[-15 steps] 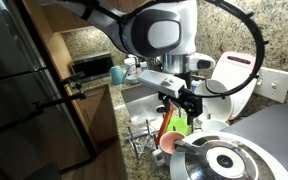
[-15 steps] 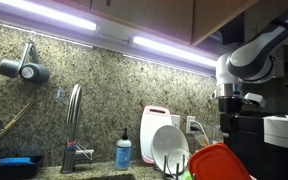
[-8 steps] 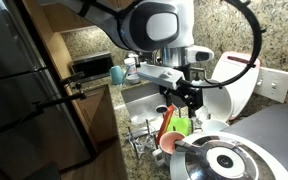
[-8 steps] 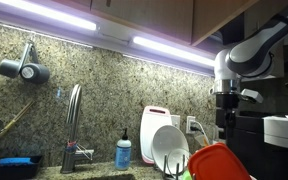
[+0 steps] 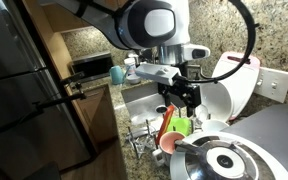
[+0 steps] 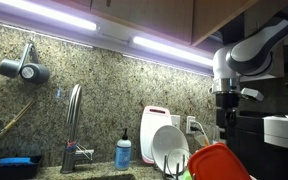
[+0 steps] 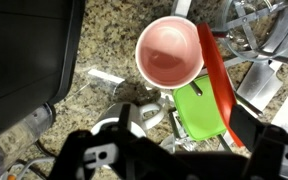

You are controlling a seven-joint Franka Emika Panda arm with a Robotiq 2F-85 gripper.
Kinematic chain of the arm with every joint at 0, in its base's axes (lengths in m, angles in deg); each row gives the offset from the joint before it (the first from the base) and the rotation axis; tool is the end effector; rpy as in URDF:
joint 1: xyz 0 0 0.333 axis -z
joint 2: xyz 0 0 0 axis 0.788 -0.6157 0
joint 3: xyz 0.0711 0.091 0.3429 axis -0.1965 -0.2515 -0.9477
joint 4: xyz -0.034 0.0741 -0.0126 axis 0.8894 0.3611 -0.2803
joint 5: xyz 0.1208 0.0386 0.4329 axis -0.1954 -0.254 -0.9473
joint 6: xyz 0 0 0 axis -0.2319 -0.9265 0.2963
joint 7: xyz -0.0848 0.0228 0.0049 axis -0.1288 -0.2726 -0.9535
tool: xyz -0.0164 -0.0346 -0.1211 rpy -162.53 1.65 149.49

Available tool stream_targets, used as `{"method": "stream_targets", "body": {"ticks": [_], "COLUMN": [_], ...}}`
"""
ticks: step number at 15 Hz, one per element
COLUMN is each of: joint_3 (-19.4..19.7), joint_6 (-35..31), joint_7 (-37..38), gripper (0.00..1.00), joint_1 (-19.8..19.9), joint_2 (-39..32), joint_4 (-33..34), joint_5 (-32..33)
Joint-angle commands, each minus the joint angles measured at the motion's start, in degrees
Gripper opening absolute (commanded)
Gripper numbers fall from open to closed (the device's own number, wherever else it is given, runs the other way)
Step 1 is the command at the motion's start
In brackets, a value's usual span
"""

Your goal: Take the orange lid and place it inside the upper cabinet

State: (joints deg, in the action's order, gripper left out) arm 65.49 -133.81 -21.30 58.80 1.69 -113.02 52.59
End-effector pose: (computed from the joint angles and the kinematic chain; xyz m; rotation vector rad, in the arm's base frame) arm 0.6522 -0.1248 0.3057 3.1030 -0.1313 -0.0142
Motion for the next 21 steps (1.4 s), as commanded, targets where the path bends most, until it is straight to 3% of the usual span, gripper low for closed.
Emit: {"method": "stream_targets", "body": {"ticks": [1, 10, 14, 21], "joint_3": [-0.2, -0.6, -1.0, -2.3], "joint_6": [5.0, 7.8, 10.1, 8.4], "joint_7": [-0.6, -1.1, -3.9, -12.7], "gripper": [1.00, 1.00, 1.00, 1.00], "joint_1": [-0.6, -1.7, -1.4, 0.0], "joint_2": [-1.0, -1.4, -2.7, -4.4], "joint_4": [1.6, 2.3, 3.9, 5.5], "joint_5": [0.6, 1.9, 1.2, -1.7]}}
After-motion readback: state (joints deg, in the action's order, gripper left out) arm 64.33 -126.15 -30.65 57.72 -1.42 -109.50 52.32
